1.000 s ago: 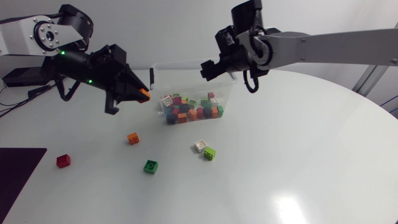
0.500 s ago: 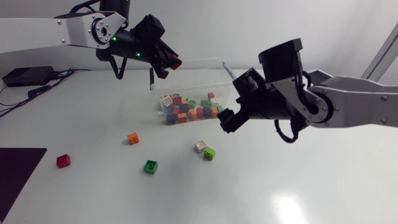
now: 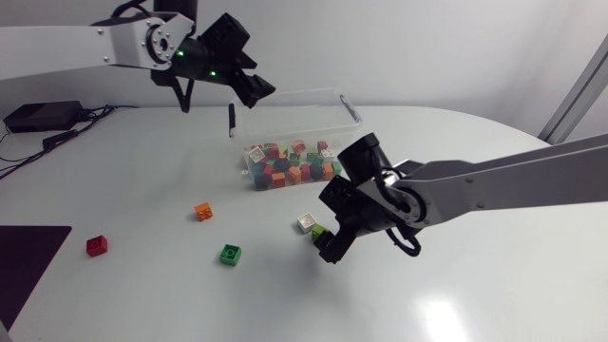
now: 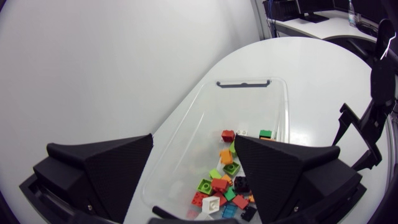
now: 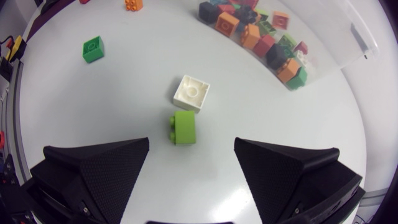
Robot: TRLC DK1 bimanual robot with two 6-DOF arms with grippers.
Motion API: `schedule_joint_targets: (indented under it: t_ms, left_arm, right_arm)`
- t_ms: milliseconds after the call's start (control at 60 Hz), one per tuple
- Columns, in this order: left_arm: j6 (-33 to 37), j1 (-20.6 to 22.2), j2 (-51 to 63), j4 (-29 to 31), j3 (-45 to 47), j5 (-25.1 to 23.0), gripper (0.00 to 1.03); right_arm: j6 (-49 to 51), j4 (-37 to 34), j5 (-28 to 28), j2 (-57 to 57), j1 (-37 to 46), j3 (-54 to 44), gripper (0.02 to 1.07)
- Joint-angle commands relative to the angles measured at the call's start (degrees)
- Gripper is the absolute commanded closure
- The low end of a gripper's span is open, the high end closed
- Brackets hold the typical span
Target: Place the duplo bricks in the container
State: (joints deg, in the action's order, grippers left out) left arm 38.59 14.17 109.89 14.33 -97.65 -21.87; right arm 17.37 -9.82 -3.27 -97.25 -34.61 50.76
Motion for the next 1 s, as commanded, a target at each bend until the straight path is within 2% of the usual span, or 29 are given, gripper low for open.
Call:
schedule_joint_targets:
  t_ms: [0, 117, 183, 333, 400, 517, 633, 767, 983]
  left_arm:
    - [1.05, -2.48, -6.09, 3.95, 2.46, 0.95, 0.04]
    - [6.59, -4.68, -10.22, 11.95, 5.01, 0.95, 0.04]
    - [8.70, -5.74, -12.59, 13.71, 7.47, 0.95, 0.04]
    - [15.73, -8.02, -15.40, 22.24, 10.99, 1.65, 0.05]
    - [18.01, -8.29, -15.58, 25.22, 12.22, 3.50, 0.06]
    - [22.23, -8.46, -15.67, 28.21, 16.17, 7.01, 0.07]
    - [24.87, -8.55, -13.47, 28.21, 20.13, 9.65, 0.07]
    - [25.66, -8.81, -8.20, 28.30, 21.88, 11.67, 0.10]
    - [24.25, -7.93, -2.22, 28.12, 23.73, 15.45, 0.12]
  right_arm:
    - [1.97, -1.60, -0.34, -3.82, -0.46, 3.29, 0.09]
    - [2.85, -2.83, -0.60, -7.16, -0.46, 5.93, 0.13]
    - [3.20, -3.10, -0.60, -8.48, -0.63, 6.89, 0.14]
    - [3.73, -5.20, -0.69, -10.68, -0.90, 9.53, 0.27]
    - [4.17, -7.05, -0.69, -11.64, -1.07, 10.85, 0.33]
    - [4.34, -9.34, -0.69, -13.31, -1.42, 12.87, 0.52]
    - [4.70, -10.92, -0.69, -14.81, -1.95, 13.66, 0.77]
    - [4.52, -11.97, -0.60, -13.75, -2.04, 13.05, 0.78]
    - [4.17, -16.02, -0.34, -2.68, 0.60, 12.43, 0.79]
